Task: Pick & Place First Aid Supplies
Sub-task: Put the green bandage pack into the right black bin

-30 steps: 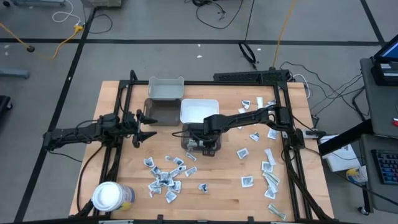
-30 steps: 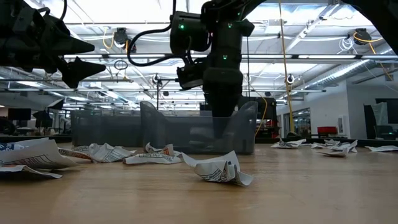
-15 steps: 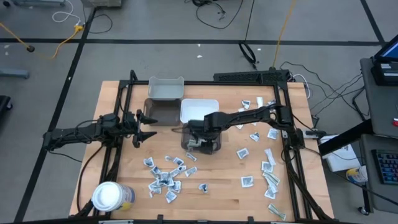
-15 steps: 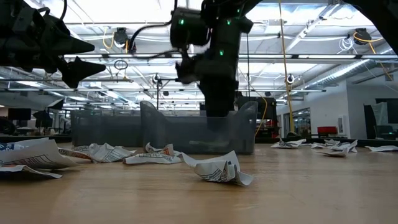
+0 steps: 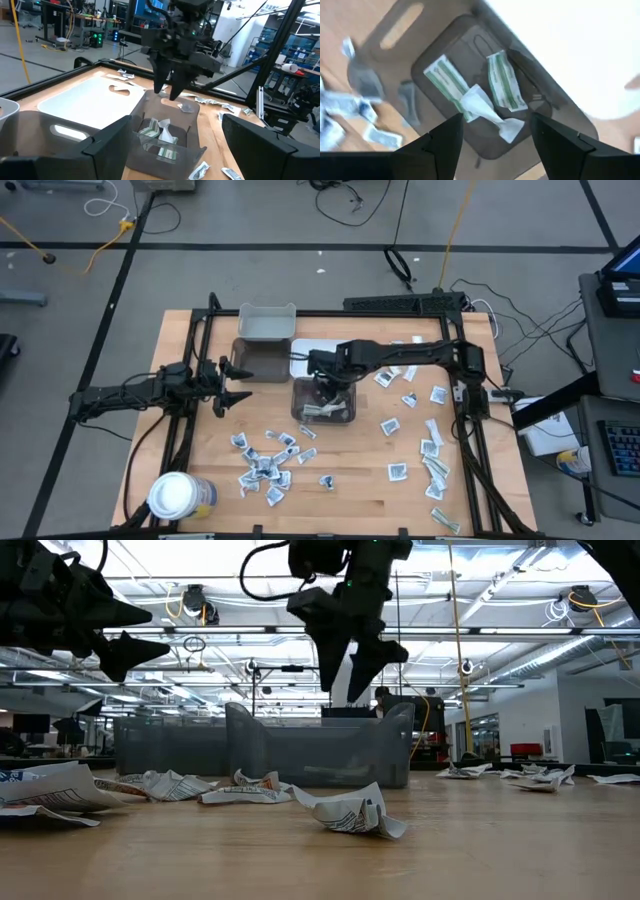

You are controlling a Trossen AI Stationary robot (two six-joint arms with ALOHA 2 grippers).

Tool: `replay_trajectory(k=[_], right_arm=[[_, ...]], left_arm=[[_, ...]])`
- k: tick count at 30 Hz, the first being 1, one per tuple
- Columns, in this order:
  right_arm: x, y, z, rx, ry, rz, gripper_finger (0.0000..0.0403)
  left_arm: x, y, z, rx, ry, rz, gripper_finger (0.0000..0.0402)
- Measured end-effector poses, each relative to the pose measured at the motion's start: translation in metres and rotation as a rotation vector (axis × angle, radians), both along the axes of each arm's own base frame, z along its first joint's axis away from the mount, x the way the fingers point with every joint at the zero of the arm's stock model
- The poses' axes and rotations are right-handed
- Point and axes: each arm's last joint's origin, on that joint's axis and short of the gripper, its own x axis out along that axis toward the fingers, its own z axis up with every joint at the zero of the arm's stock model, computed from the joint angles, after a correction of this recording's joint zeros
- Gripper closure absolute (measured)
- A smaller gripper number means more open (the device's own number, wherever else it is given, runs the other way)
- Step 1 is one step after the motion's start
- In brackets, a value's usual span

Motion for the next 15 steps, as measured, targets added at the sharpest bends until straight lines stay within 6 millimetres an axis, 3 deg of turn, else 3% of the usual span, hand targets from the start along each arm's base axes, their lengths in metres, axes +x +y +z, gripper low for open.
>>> replay_trajectory(k=[6, 15], right_arm=[[-0.008, 0.003, 0.003, 0.043, 0.010, -0.135, 0.0181], [-0.060, 0.022, 0.007, 0.084, 0.054, -0.245, 0.0181]], left_arm=[[0.000, 0.000, 0.000, 0.000, 0.000, -0.001, 0.0091], [0.000, 0.000, 0.000, 0.000, 0.000, 0.000, 0.0091]])
